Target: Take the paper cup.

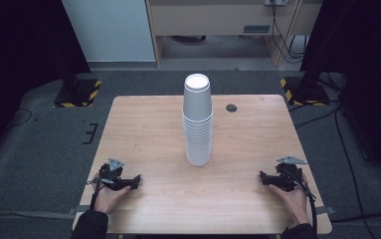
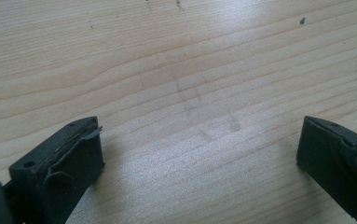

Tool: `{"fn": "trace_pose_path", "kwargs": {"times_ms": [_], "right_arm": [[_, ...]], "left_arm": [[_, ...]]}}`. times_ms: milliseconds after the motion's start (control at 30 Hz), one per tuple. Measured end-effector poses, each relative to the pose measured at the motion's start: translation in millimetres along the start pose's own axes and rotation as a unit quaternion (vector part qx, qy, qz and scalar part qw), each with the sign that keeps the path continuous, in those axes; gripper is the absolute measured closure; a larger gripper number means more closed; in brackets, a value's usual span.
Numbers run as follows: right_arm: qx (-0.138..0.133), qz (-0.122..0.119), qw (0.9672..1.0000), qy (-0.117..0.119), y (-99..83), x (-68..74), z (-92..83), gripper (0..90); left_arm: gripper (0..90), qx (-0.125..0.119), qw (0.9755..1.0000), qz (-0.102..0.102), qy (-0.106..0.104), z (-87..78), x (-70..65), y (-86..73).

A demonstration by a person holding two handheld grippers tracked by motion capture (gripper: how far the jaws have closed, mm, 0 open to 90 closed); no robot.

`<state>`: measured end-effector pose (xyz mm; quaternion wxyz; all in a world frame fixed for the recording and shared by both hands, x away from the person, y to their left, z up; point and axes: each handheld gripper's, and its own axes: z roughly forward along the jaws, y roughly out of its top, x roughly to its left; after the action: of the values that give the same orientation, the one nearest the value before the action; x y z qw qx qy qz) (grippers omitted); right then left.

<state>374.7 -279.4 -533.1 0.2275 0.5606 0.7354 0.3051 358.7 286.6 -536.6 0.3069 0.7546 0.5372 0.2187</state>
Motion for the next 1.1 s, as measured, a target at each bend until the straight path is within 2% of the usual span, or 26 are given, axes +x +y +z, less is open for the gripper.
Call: {"fn": "trace_pose_path", "kwargs": {"times_ms": [200, 367, 533, 600, 800, 1100], "right_arm": [[-0.031, -0.013, 0.9994, 0.005, 6.6, 7.0, -9.0, 5.5], [-0.057, -0.008, 0.9982, 0.018, 14.7, 11.2, -17.9, 4.9], [-0.094, 0.006, 0.9949, 0.035, 22.4, 14.7, -30.9, 5.6], [-0.106, 0.011, 0.9937, 0.034, 25.9, 16.5, -35.7, 5.9], [-0.14, 0.013, 0.9889, 0.047, 37.1, 24.3, -51.4, 6.3], [-0.202, 0.014, 0.977, 0.067, 64.9, 39.1, -79.3, 6.7]], "left_arm": [[1.2, -0.001, 1.0, -0.003, 0.004, -0.2, -0.3, -0.1], [1.0, -0.001, 1.0, -0.004, 0.005, -0.1, -0.6, 0.0], [1.0, -0.001, 1.0, -0.004, 0.005, 0.0, -0.7, 0.0], [1.0, -0.001, 1.0, -0.004, 0.005, 0.0, -0.7, 0.0], [0.9, -0.001, 1.0, -0.004, 0.005, 0.0, -0.7, 0.0], [0.9, -0.001, 1.0, -0.004, 0.005, 0.0, -0.7, 0.0]]}}
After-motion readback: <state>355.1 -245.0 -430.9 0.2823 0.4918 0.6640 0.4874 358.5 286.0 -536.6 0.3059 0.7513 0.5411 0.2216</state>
